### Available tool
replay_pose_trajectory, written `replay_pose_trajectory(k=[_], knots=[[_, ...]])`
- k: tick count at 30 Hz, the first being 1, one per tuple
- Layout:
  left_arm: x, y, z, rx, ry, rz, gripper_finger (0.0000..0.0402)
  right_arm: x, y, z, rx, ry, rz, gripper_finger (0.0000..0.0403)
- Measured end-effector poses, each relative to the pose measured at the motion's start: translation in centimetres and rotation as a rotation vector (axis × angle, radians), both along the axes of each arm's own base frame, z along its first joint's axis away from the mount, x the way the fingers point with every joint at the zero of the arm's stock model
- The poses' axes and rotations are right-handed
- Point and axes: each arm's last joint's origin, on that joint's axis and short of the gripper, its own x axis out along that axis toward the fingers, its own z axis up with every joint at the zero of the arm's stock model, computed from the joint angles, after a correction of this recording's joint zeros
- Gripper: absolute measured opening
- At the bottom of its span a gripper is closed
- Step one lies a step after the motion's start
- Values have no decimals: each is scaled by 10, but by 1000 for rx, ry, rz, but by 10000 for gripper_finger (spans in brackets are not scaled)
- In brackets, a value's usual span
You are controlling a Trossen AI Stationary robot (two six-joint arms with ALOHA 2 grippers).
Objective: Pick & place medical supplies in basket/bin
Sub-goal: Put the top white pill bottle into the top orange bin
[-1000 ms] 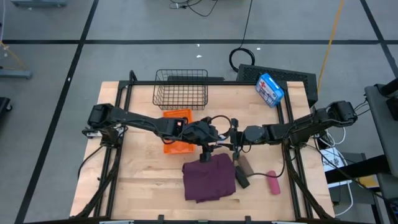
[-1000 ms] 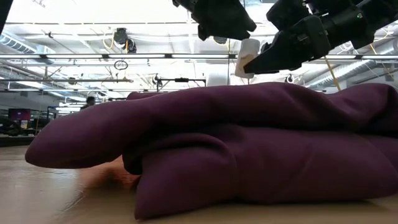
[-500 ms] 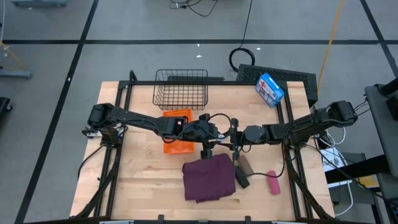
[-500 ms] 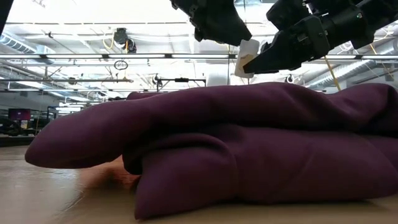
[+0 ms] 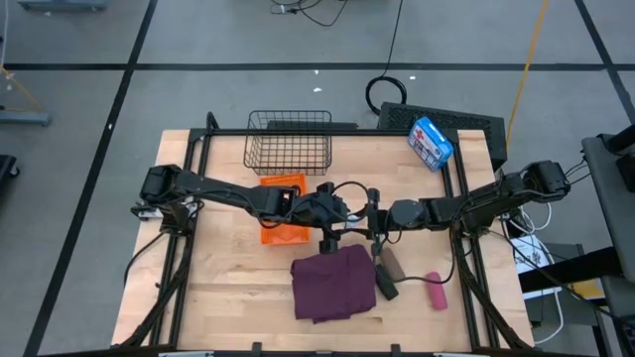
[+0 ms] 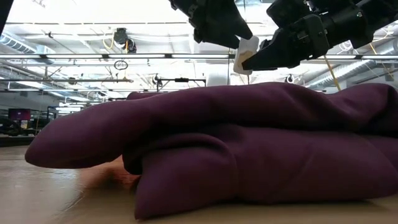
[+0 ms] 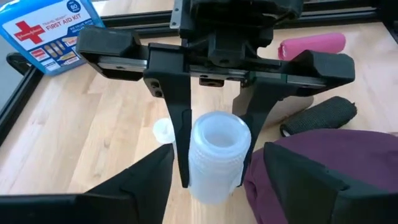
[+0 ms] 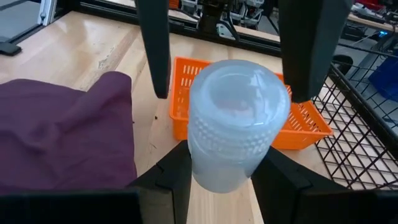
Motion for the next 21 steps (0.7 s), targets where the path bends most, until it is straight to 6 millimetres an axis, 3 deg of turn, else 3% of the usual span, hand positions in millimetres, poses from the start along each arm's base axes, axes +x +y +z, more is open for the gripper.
replay_pose_trajectory(k=[21], knots=[[3,9,2,-57,-30,-40,241,1,1,3,-35,-26,33,123]])
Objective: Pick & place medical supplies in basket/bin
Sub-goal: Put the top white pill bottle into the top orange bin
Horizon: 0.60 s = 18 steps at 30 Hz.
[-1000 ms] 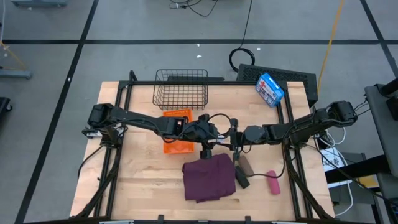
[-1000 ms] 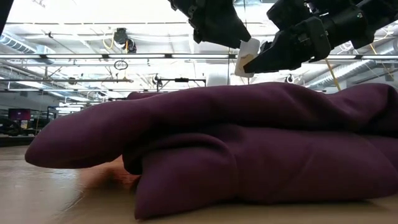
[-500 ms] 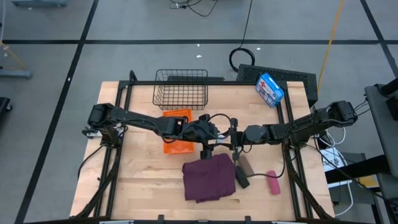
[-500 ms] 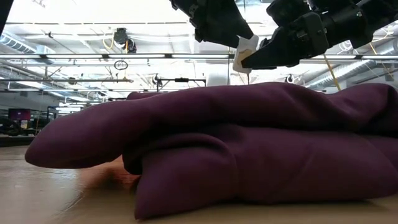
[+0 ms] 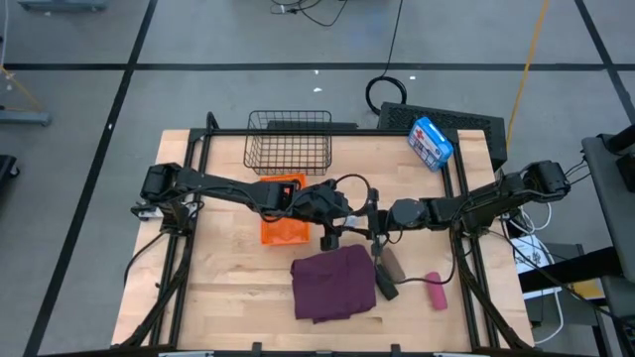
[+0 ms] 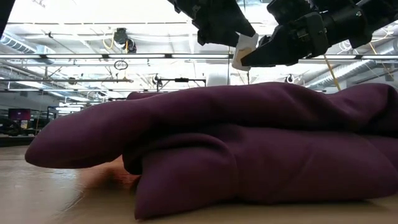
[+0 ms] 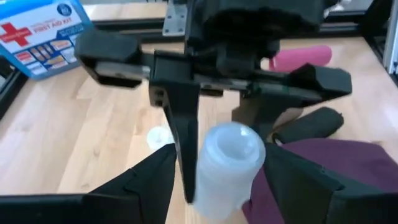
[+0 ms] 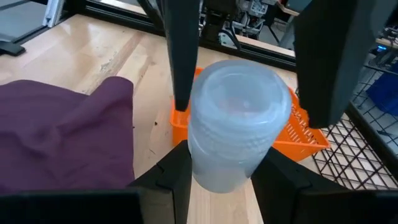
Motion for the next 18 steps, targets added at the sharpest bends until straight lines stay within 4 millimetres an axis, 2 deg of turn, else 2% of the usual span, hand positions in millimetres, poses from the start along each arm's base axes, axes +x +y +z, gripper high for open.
replay_pose_trajectory(k=[18], knots=[[0,1,0,-4,-2,-16,241,0,0,1,-7,-7,12,122]])
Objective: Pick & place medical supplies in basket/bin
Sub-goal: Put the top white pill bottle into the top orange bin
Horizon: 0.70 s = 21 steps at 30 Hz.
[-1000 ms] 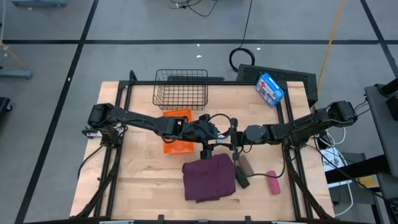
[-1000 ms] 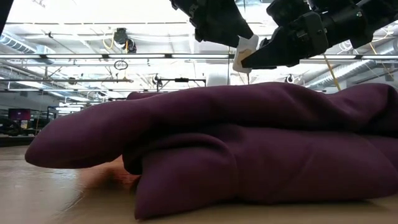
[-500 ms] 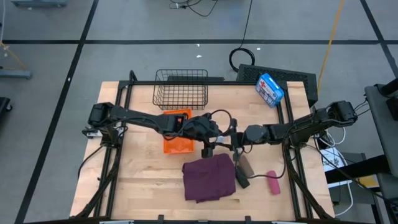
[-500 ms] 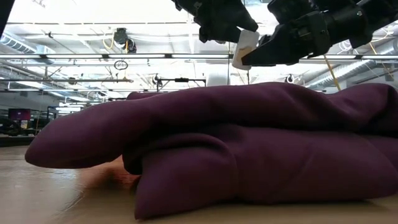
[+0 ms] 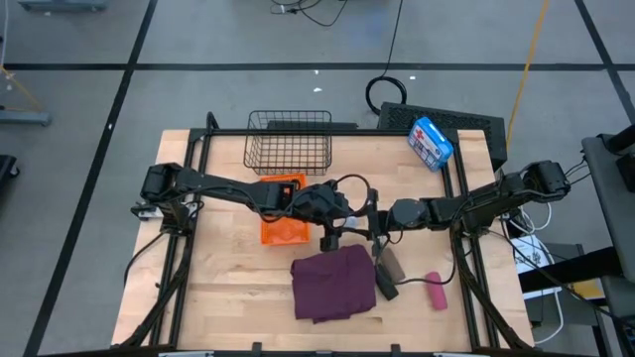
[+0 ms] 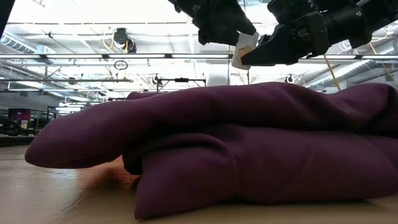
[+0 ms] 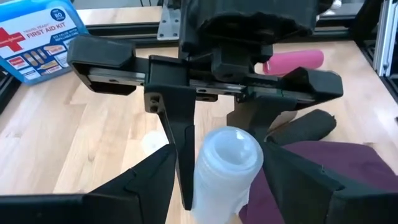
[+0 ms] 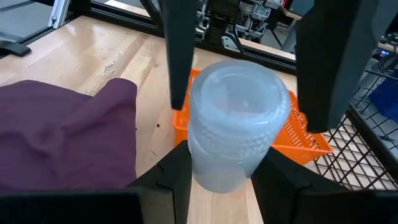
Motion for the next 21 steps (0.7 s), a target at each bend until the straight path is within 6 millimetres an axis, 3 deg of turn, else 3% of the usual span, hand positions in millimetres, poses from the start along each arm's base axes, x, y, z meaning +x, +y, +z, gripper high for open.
replay_pose_trajectory(k=[8,21], knots=[[6,-1,-10,1,12,-7,241,0,0,0,0,2,0,122],[7,-6,-6,-2,-31,-4,229,0,0,-1,-6,7,2,122]])
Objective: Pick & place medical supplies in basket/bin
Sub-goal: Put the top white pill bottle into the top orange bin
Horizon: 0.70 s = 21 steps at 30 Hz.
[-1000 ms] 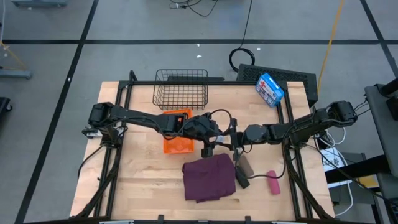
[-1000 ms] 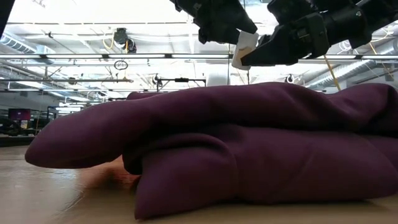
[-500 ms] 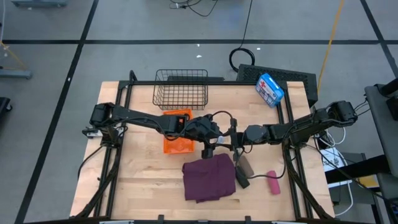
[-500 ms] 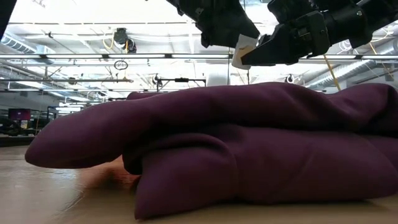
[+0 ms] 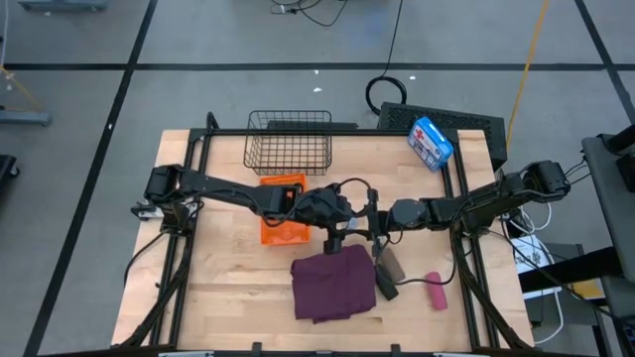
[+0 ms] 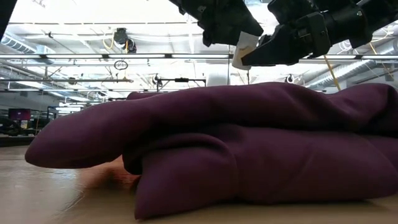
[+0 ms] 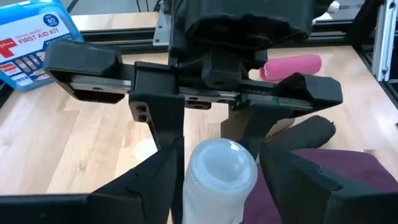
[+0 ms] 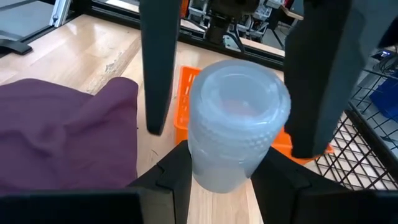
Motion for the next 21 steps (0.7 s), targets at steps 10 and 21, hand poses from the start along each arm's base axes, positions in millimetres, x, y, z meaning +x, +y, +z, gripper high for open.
replay_pose_trajectory(k=[10,21], knots=[[0,3,0,12,3,14,138,0,0,-1,17,5,-5,122],[-5,5,9,43,-12,39,138,0,-1,1,44,-13,-26,160]])
